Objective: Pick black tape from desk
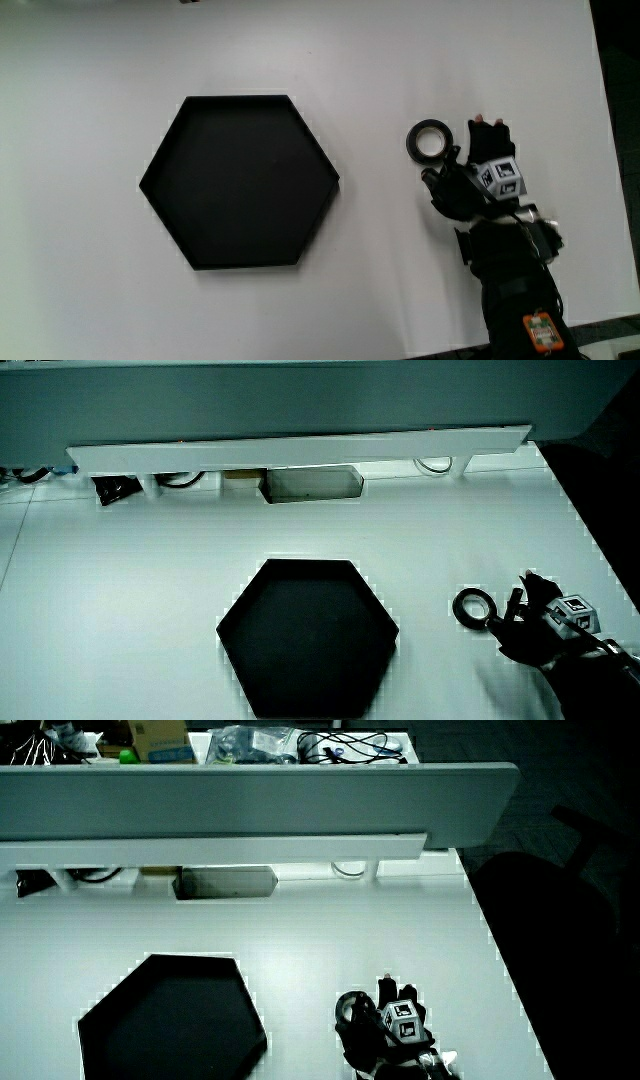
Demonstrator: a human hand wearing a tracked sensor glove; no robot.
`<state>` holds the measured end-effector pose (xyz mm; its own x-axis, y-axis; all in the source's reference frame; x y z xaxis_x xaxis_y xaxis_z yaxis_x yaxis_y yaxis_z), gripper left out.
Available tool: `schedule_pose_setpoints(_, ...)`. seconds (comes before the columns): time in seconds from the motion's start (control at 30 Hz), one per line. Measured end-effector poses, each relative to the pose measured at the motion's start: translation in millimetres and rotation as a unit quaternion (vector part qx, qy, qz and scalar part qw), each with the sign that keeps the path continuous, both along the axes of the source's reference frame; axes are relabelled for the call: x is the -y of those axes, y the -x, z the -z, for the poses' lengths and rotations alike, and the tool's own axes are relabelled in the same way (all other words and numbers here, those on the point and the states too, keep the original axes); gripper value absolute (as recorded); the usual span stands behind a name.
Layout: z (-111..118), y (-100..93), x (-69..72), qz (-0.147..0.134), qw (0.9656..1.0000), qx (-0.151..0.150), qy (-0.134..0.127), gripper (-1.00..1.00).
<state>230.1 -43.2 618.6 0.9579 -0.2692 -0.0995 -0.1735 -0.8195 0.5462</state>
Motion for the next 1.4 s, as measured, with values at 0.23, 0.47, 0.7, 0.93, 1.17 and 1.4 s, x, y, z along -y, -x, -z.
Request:
schedule_pose_setpoints(0.23,6,15.5,27.1,0.022,0.9972,-0.059,0.040,0.00)
schedule_pose_setpoints(0.47,-7,19.9,35.0,0.020,0.9883,-0.092,0.120,0.00)
schedule_pose_setpoints(0.7,-17,20.4,34.2,0.017,0.9831,-0.121,0.136,0.25)
schedule_pose_setpoints(0.93,-15,28.2,30.6,0.035,0.9829,-0.148,0.105,0.60)
schedule_pose_setpoints(1.17,-10,26.3,27.3,0.031,0.9869,-0.146,0.062,0.95)
schedule_pose_setpoints(1.4,-7,26.1,19.1,0.026,0.9916,-0.116,0.052,1.00)
